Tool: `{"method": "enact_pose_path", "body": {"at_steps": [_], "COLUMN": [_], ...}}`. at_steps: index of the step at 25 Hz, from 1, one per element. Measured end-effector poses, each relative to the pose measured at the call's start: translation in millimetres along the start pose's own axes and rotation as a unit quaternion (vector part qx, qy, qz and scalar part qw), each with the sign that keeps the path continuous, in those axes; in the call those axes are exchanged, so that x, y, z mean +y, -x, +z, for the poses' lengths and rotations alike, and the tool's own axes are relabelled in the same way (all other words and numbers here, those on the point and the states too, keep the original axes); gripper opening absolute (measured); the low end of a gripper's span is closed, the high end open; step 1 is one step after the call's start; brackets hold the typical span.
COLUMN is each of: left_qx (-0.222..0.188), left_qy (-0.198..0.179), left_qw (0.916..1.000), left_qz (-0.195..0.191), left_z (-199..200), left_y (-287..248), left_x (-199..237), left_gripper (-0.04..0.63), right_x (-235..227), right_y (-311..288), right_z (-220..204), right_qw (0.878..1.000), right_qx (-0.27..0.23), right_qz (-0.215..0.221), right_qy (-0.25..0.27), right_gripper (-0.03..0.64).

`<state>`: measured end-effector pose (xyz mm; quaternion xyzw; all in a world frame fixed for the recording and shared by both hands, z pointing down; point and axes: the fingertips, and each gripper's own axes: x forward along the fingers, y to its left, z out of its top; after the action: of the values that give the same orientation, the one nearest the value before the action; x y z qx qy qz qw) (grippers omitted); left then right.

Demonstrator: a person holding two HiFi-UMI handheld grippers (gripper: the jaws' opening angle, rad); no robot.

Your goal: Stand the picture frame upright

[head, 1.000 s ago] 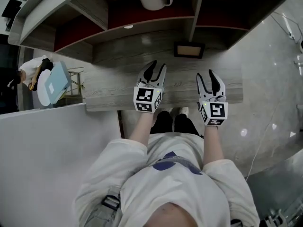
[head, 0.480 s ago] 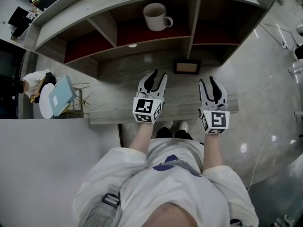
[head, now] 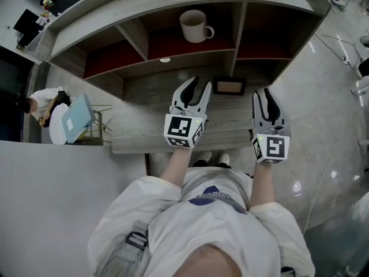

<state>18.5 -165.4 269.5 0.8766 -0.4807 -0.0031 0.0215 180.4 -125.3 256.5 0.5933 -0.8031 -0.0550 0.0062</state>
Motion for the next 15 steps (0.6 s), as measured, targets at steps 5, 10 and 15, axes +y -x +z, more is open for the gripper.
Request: {"method": "enact_pose_path", "body": {"at_steps": [5,10,15], "left_qx": [-0.019,-0.032,-0.034], "left_qy": [-0.004,-0.023,-0.032], "left_qw": [0.9998,0.9992,0.9988], "left_qz": [-0.006,-0.012,-0.015], "left_z": [17.7,29.5,32.2], "left_y": [0.4,2.7,5.3], "left_x": [-2.8,-5.7,-7.0], "left_gripper": [0.082,0.047,0.008], "right_x": [0.9,1.4,-0.3], "right_y": [-0.7,-1.7,-0.1], "right_z": [8.9,18.2,21.0], "right_qw": [1.0,1.0,1.0], "right_qx": [-0.016,-0.026,-0.022], "right_qz": [0.003,0.001,-0.003], "right_qy": [0.008,0.01,0.01], "right_gripper": [0.054,0.021,-0.002]}}
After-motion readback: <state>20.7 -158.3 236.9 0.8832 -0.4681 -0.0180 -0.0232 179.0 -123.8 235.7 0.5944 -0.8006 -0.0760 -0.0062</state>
